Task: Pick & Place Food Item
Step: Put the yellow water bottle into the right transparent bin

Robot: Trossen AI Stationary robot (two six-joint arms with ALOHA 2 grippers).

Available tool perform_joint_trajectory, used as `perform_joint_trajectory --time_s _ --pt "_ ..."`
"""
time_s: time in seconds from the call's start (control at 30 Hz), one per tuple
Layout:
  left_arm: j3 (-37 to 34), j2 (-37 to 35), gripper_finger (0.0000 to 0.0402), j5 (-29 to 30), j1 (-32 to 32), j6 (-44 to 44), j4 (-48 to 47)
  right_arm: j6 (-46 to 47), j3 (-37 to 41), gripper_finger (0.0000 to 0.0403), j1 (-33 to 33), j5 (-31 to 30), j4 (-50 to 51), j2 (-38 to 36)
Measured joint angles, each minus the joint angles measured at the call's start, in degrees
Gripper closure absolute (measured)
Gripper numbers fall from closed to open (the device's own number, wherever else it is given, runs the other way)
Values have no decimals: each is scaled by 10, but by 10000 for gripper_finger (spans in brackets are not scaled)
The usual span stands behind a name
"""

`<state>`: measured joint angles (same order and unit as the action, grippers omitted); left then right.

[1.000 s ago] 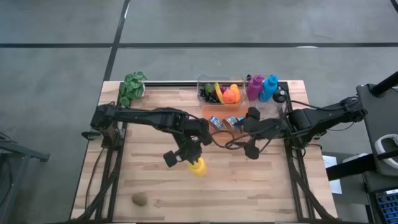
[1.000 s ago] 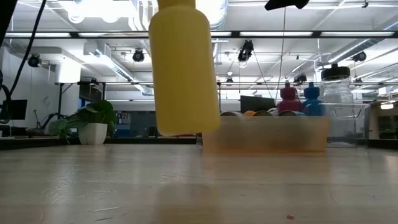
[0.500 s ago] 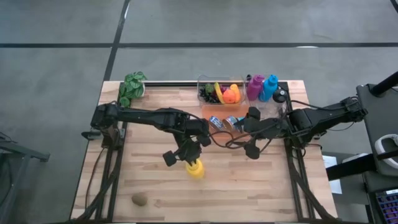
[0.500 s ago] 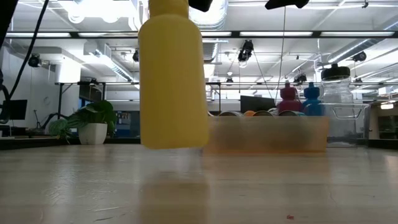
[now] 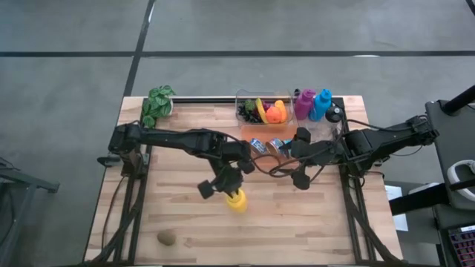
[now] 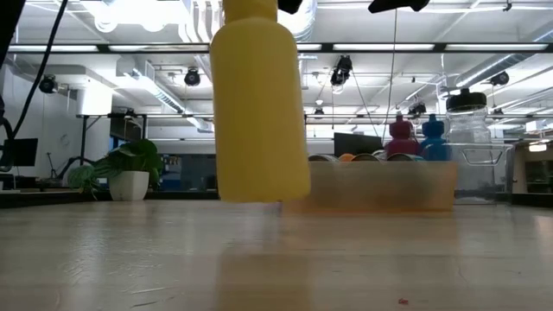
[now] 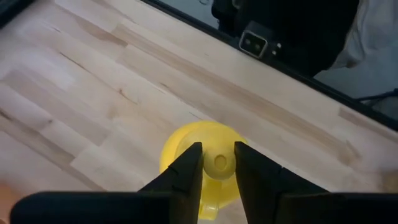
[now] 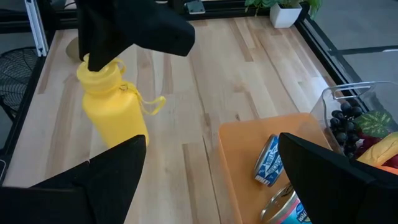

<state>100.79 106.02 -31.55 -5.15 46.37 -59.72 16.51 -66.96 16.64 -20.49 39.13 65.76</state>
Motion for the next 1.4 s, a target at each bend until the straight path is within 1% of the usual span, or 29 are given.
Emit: perform_joint_trajectory --time_s 0.17,0.5,0.8,0.93,1.1,1.2,1.4 --pt "0 0 306 0 0 -42 19 0 0 39 0 0 0 0" --pt "0 0 305 1 0 -44 20 0 0 39 0 0 0 0" --pt "13 -6 304 60 0 -44 18 0 0 39 0 1 0 0" --pt "12 -25 304 66 0 -45 11 0 0 39 0 2 0 0" --pt "12 -56 304 67 0 -66 -4 0 0 39 0 2 0 0" --pt "12 -75 304 70 0 -89 -10 0 0 39 0 2 0 0" --pt "11 -99 304 83 0 -155 -65 0 0 39 0 3 1 0"
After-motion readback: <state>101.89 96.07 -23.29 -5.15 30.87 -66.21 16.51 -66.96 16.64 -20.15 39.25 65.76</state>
